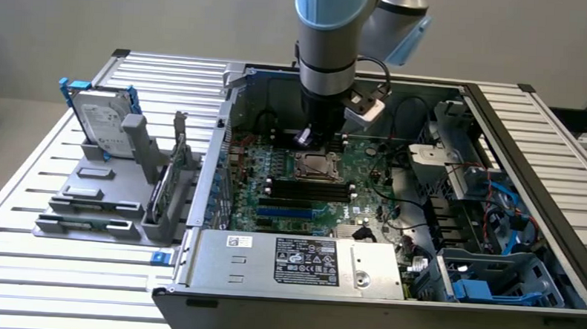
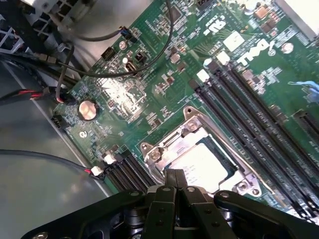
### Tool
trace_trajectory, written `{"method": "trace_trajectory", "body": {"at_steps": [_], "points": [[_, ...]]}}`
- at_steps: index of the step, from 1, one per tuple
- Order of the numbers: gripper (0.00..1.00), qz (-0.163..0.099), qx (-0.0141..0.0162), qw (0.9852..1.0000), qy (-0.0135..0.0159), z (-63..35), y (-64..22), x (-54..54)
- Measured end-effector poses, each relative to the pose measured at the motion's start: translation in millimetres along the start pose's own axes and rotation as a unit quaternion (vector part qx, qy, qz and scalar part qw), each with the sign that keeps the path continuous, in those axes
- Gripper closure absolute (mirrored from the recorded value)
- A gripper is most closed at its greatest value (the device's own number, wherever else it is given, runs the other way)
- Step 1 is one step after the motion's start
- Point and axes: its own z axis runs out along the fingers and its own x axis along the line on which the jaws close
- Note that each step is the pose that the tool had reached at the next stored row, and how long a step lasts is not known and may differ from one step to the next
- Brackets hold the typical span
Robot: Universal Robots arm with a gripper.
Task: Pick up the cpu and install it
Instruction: 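Install the first cpu locking lever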
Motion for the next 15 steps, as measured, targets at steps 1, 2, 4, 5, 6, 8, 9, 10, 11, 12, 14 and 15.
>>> {"method": "trace_trajectory", "body": {"at_steps": [1, 2, 4, 5, 6, 8, 9, 10, 11, 12, 14, 15], "points": [[0.89, 0.0, 0.0, 1.0, 0.0, -2.3, 0.3, -1.9], [0.89, 0.0, 0.0, 1.0, 0.0, -4.7, 0.5, -3.9], [0.89, 0.0, 0.0, 1.0, -0.0001, -9.2, 0.6, -7.8], [0.89, 0.0, 0.0, 1.0, 0.0, -11.4, 0.4, -10.1], [0.89, 0.0, 0.0, 1.0, -0.0001, -13.5, 0.4, -12.4], [0.89, 0.0, 0.0, 1.0, 0.0, -17.8, 1.1, -16.9], [0.89, 0.0, 0.0, 1.0, -0.0001, -20.1, 2.1, -19.1], [0.89, 0.0, 0.0, 1.0, -0.0001, -22.6, 3.5, -21.3], [0.89, 0.0, 0.0, 1.0, -0.0001, -25.1, 5.2, -23.3], [0.89, 0.0, 0.0001, 1.0, -0.0001, -27.7, 7.0, -25.3], [0.89, 0.0, 0.0002, 1.0, -0.0002, -32.7, 10.5, -29.2], [0.89, 0.0, 0.0002, 1.0, -0.0002, -35.1, 12.3, -31.2]]}}
